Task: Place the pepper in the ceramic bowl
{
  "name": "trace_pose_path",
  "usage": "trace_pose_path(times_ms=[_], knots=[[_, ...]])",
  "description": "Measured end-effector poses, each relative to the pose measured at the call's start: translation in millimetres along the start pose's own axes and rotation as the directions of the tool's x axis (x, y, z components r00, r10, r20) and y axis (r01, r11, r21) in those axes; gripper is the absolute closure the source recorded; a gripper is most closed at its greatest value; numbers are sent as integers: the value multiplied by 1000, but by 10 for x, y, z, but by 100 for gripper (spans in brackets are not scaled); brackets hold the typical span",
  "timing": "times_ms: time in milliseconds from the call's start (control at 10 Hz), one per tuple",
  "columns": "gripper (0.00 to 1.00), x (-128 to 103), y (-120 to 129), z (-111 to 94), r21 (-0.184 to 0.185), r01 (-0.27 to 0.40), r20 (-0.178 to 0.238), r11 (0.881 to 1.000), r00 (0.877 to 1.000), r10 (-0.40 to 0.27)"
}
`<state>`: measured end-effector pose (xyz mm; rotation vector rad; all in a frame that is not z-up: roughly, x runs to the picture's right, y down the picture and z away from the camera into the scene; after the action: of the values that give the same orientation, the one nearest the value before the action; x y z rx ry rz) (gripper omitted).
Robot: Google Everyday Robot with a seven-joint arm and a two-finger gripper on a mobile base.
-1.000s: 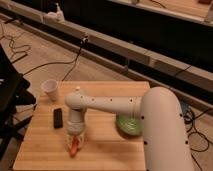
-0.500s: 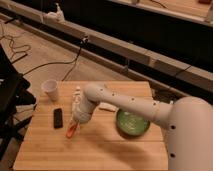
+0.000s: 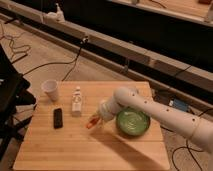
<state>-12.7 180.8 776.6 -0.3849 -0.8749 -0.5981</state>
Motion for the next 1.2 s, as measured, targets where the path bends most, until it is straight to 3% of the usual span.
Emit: trace_pose_path(times_ms=[200,400,1000,1200], knots=[[100,251,407,-273,-22,-117,-55,993,992,115],[100,363,616,-464,-14,-187,-80,982,979,186],[100,358,599,-455,-15,-185,-79,983,980,183],[100,579,586,-632,17,-217,-120,976,969,217]])
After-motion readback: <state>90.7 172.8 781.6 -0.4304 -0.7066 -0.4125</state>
